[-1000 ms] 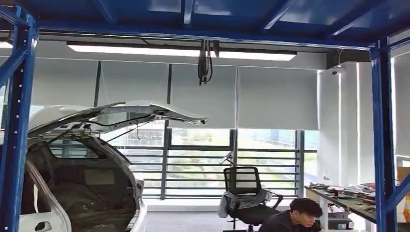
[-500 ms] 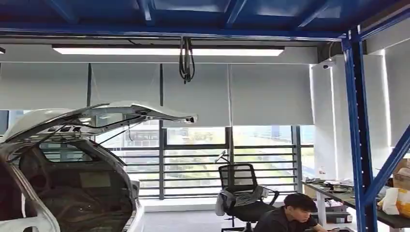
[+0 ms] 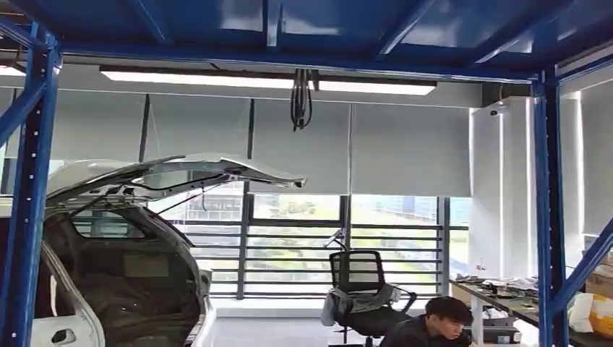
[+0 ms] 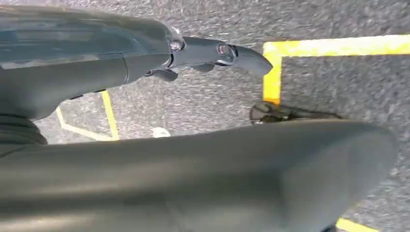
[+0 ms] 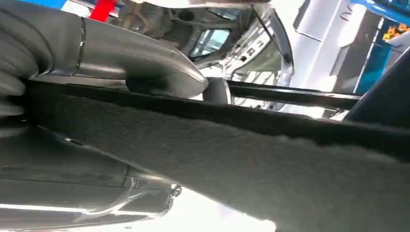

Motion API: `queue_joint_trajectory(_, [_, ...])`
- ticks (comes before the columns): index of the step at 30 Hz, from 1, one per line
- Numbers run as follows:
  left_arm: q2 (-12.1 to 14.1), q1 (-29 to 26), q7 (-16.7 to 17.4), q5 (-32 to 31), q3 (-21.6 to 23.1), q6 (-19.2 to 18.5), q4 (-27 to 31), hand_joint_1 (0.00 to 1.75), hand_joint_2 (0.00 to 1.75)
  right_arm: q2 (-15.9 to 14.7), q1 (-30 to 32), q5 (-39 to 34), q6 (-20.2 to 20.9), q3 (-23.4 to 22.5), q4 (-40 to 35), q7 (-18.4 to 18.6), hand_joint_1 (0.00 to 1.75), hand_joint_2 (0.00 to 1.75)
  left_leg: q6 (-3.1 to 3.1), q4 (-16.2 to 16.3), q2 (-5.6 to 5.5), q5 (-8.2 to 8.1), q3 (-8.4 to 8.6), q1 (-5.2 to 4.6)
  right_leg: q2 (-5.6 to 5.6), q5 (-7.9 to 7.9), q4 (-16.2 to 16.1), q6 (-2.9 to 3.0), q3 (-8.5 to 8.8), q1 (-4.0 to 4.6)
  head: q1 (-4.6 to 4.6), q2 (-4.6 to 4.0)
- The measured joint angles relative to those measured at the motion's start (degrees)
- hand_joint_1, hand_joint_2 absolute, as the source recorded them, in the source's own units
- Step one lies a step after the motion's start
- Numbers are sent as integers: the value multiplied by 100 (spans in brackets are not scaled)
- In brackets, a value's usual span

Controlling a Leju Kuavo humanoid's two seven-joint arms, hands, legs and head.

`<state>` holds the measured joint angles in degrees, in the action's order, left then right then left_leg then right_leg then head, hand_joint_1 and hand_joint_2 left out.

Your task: Take the parts from the cabinet and place them on the table.

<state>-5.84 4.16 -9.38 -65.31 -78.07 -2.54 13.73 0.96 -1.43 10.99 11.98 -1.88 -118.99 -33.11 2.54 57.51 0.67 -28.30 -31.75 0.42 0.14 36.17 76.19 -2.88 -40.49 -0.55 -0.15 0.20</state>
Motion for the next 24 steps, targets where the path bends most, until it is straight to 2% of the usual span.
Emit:
queue_joint_trajectory(1, [0, 1, 0, -2, 0, -2, 0, 0, 175, -13, 0, -11, 6, 9, 9, 0, 175, 175, -7, 7, 0, 29, -42, 0, 0, -127, -214, 1, 204, 0, 0, 0])
queue_joint_trajectory(3, [0, 1, 0, -2, 0, -4, 0, 0, 175, -31, -27, -20, 15, 33, 15, -4, 175, 175, -26, 22, -4, 73, -97, -3, 0, -463, -1230, 38, 889, 5, 0, 0])
queue_joint_trajectory(4, [0, 3, 0, -2, 0, -7, 0, 0, 175, -37, -53, -35, 26, 46, 15, -11, 175, 175, -44, 30, -4, 89, -107, -4, 2, -540, -1772, 84, 1248, 12, 0, 0])
queue_joint_trajectory(5, [-2, 6, 0, -4, 0, -11, 0, 0, 175, -46, -76, -52, 48, 57, 15, -15, 175, 175, -82, 42, -9, 120, -137, -34, 5, -490, -2038, 130, 1375, 41, 0, 0])
queue_joint_trajectory(8, [-2, 5, 2, -22, 0, -15, 0, 0, 175, -81, -77, -89, 72, 83, 15, -61, 175, 175, -182, 12, -6, 222, -160, -5, 13, -548, -2027, 214, 1311, 74, 0, 0])
queue_joint_trajectory(9, [-4, -4, 2, -28, 0, -15, 0, 0, 175, -85, -81, -96, 74, 92, 15, -68, 175, 175, -219, 4, -28, 259, -164, -30, -2, -628, -2098, 289, 1273, 49, 0, 0])
queue_joint_trajectory(10, [0, 0, 2, -35, 0, -20, 0, 0, 175, -85, -97, -114, 85, 112, 22, -96, 175, 175, -237, 86, -42, 57, -224, -24, -45, -694, -2123, 330, 1247, 11, 2, 0])
queue_joint_trajectory(11, [-2, -2, 2, -41, 0, -22, 0, 0, 175, -89, -106, -138, 100, 131, 20, -122, 175, 175, -253, 355, -44, -258, -326, -14, -42, -746, -2121, 392, 1172, 9, 2, 0])
queue_joint_trajectory(13, [-4, -3, 4, -59, 2, -37, 0, 0, 175, -92, -98, -157, 122, 151, 24, -138, 175, 175, -298, 1211, -44, -844, -577, 19, -48, -842, -2110, 390, 1026, 15, 0, 0])
queue_joint_trajectory(14, [-4, 0, 2, -70, 2, -39, 0, 0, 175, -94, -100, -160, 125, 155, 28, -138, 175, 175, -317, 1588, -44, -991, -664, 22, -56, -888, -2101, 384, 953, 17, 0, 0])
queue_joint_trajectory(15, [-4, -1, 2, -72, 2, -44, 0, 0, 175, -96, -98, -164, 125, 160, 37, -142, 175, 175, -335, 1754, -43, -957, -646, 30, -58, -937, -2084, 374, 878, 16, 0, 0])
queue_joint_trajectory(16, [-4, -2, 2, -72, 2, -46, 0, 0, 175, -96, -98, -173, 125, 164, 50, -151, 175, 175, -347, 1658, -43, -784, -513, 45, -59, -979, -2055, 359, 798, 10, 0, 0])
queue_joint_trajectory(17, [-4, 1, 2, -76, 2, -46, 0, 0, 175, -96, -100, -179, 125, 164, 50, -168, 175, 175, -358, 1335, -43, -547, -282, 60, -57, -1009, -2012, 337, 715, 3, 0, 0])
queue_joint_trajectory(18, [-2, 5, 2, -85, 4, -46, 0, 0, 175, -96, -100, -188, 125, 164, 50, -194, 175, 175, -361, 834, -43, -339, 43, 75, -55, -1028, -1957, 314, 639, -6, 0, 0])
queue_joint_trajectory(19, [-2, 10, 2, -87, 4, -46, 0, 0, 175, -96, -101, -199, 125, 164, 50, -219, 175, 175, -366, 332, -44, -268, 367, 89, -53, -1044, -1895, 289, 579, -11, 0, 0])
queue_joint_trajectory(20, [-2, 22, 2, -90, 7, -46, 0, 0, 175, -96, -105, -218, 127, 162, 42, -243, 175, 175, -353, -25, -62, -384, 573, 66, -49, -1057, -1829, 257, 503, 19, 2, 0])
queue_joint_trajectory(21, [-2, 24, 2, -90, 7, -48, 0, 0, 175, -96, -113, -234, 138, 162, 39, -251, 175, 175, -288, -102, -80, -425, 581, 60, -47, -1100, -1807, 210, 464, 14, 0, 0])
queue_joint_trajectory(22, [-2, 26, 0, -92, 9, -52, 0, 0, 175, -98, -124, -251, 149, 162, 37, -258, 175, 175, -278, -95, -85, -420, 539, 47, -47, -1151, -1804, 169, 448, 10, 0, 0])
queue_joint_trajectory(24, [-2, 13, 2, -103, 9, -54, 0, 0, 175, -107, -128, -312, 227, 166, 37, -278, 175, 175, -162, -83, -78, -334, 465, 34, -38, -1252, -1830, 85, 430, -5, 0, 0])
